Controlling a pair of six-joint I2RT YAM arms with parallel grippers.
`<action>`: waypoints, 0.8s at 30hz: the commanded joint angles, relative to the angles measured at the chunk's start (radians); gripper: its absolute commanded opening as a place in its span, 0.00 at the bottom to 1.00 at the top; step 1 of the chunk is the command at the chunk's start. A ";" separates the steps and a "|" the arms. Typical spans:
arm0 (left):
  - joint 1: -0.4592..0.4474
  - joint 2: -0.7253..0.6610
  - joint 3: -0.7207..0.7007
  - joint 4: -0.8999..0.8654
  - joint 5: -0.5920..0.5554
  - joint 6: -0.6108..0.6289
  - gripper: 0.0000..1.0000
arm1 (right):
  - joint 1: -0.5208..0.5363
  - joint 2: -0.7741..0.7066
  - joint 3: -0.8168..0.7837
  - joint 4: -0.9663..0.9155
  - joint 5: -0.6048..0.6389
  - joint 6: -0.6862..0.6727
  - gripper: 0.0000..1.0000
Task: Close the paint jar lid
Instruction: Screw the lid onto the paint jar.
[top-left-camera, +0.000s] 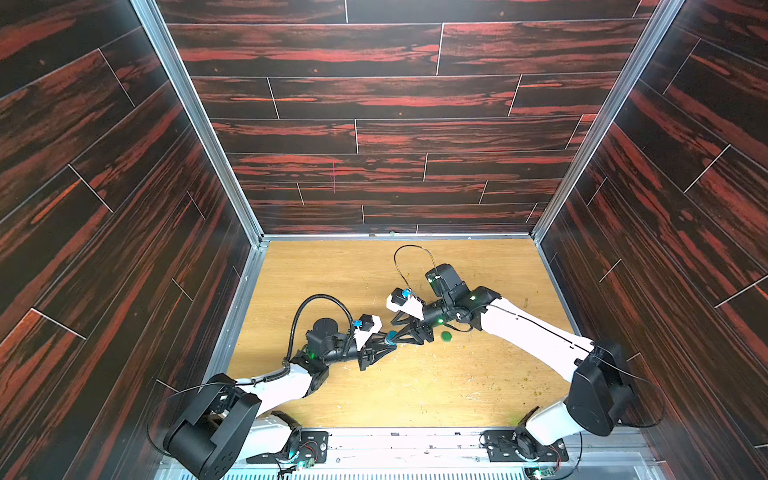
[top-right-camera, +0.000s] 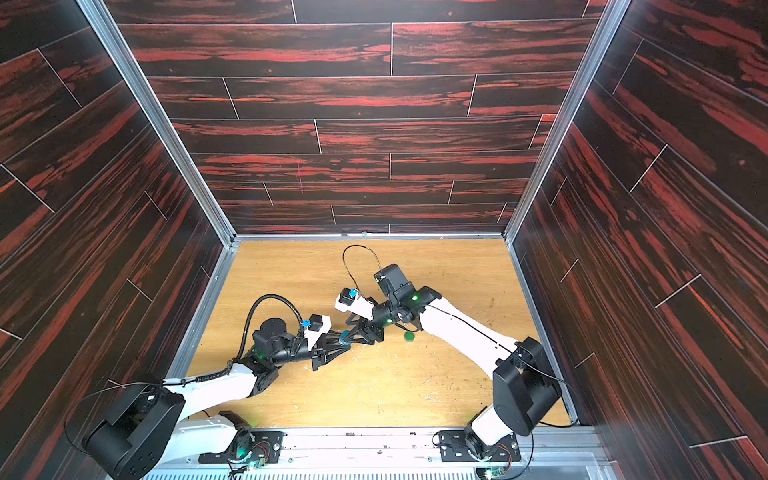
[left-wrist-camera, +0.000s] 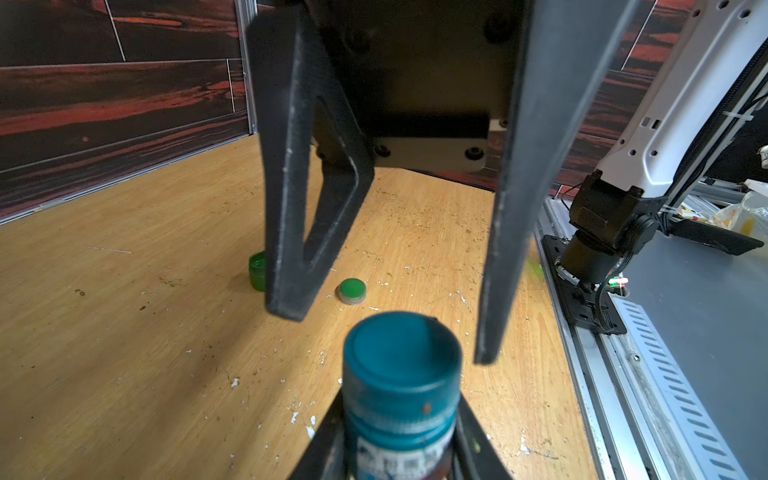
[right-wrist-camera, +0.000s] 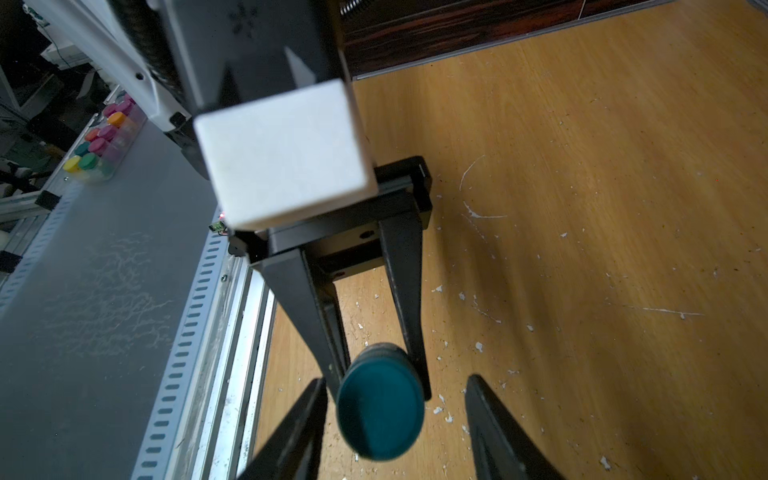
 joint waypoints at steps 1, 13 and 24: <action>0.003 -0.029 0.030 -0.005 0.014 0.018 0.05 | 0.006 0.024 0.028 -0.061 -0.044 -0.021 0.56; 0.004 -0.036 0.030 -0.011 0.006 0.023 0.05 | 0.007 0.061 0.056 -0.108 -0.062 -0.029 0.50; 0.003 -0.033 0.031 -0.017 -0.006 0.028 0.06 | 0.007 0.064 0.051 -0.078 -0.048 0.020 0.34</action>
